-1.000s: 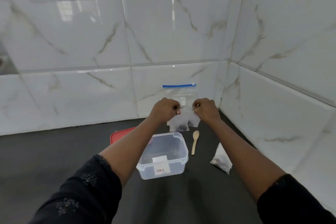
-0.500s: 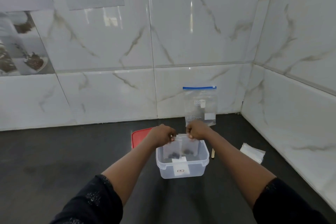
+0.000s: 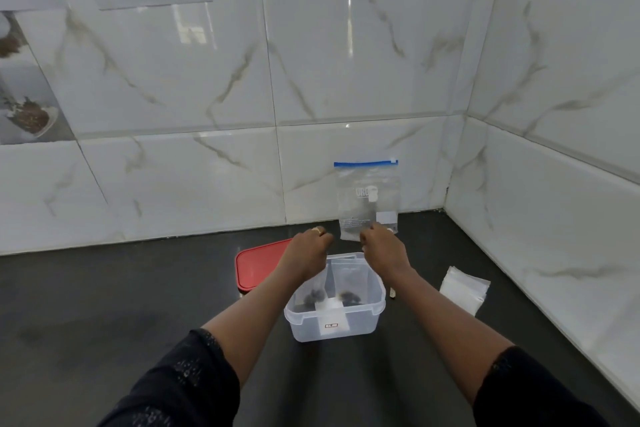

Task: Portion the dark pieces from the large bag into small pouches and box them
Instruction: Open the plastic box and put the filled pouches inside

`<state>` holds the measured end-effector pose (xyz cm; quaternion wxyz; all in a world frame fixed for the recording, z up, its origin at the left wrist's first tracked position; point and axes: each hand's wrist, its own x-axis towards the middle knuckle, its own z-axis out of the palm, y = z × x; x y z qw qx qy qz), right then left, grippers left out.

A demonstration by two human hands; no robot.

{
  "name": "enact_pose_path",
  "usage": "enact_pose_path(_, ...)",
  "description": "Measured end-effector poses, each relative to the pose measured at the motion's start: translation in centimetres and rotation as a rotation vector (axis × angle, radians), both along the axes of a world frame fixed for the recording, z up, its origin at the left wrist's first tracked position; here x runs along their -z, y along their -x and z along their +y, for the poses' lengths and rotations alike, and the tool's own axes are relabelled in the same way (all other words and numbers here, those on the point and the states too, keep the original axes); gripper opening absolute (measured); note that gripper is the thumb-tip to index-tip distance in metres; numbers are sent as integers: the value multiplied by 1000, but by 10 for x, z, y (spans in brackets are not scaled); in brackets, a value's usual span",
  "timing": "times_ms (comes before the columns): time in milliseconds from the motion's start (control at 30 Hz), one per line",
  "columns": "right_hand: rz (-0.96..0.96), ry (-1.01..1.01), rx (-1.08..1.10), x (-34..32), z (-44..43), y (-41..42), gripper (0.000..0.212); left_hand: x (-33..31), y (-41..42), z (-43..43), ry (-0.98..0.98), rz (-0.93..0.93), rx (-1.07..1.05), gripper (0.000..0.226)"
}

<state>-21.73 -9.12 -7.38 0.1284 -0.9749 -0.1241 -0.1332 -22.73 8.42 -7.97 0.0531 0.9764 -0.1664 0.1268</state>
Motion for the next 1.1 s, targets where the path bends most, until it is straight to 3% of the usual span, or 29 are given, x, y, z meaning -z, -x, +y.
enact_pose_path(267,127,-222,299,11,-88,-6,15,-5,-21,-107,118,37,207,33)
enact_pose_path(533,239,-403,478,40,-179,-6,22,19,-32,-194,-6,197,314,26)
enact_pose_path(767,396,-408,523,69,-205,-7,15,40,-45,-240,-220,350,362,38)
enact_pose_path(933,489,-406,506,79,-208,-10,32,60,-49,-247,-447,367,364,42)
enact_pose_path(1100,500,-337,493,82,-206,-10,34,62,-52,-241,-364,350,343,37)
